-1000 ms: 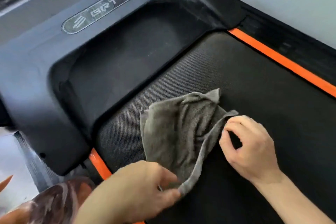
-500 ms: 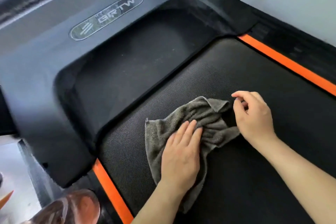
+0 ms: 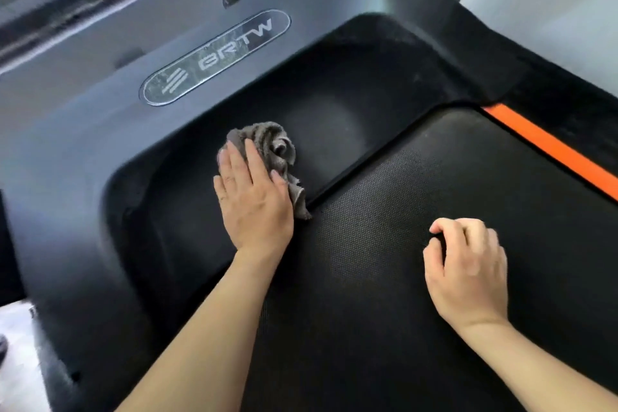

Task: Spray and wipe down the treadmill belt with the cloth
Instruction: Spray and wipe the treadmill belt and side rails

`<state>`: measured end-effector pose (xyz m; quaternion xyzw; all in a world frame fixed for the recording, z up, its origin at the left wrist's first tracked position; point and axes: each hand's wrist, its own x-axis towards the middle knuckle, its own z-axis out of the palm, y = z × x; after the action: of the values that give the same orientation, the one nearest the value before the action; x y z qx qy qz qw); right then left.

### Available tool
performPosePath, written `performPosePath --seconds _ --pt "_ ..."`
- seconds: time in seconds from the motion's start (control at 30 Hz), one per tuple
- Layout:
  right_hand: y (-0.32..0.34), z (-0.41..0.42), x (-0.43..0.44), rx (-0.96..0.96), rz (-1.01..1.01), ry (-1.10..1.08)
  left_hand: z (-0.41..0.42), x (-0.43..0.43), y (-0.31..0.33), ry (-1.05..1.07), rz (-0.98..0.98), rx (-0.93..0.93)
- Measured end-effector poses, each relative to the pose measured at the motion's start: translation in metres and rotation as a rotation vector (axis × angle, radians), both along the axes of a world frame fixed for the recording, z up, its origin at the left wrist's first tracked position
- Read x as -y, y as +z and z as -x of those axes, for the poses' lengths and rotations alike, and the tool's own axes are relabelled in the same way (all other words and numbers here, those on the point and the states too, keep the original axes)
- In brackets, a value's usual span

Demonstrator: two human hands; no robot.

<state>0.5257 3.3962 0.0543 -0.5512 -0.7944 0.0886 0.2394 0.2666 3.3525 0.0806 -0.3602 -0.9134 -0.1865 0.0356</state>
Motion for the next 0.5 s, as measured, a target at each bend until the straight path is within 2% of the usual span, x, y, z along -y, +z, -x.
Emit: performPosePath --seconds 0.13,0.27,0.33,0.4,0.5 --pt "0.000 0.002 -0.003 0.042 0.006 -0.005 -0.018 -0.079 -0.007 -0.255 0.033 -0.153" --pt "-0.001 0.001 -0.001 0.038 0.036 0.000 -0.074 -0.144 -0.010 -0.684 0.124 -0.248" --pt "-0.001 -0.001 -0.004 0.036 0.036 -0.015 -0.076 -0.152 -0.008 -0.808 0.174 -0.294" --pt "-0.001 0.001 -0.005 0.028 0.041 0.004 -0.049 -0.143 -0.003 -0.689 0.142 -0.295" --pt "0.001 0.002 -0.005 0.054 0.037 0.008 -0.005 -0.144 0.006 -0.357 0.062 -0.187"
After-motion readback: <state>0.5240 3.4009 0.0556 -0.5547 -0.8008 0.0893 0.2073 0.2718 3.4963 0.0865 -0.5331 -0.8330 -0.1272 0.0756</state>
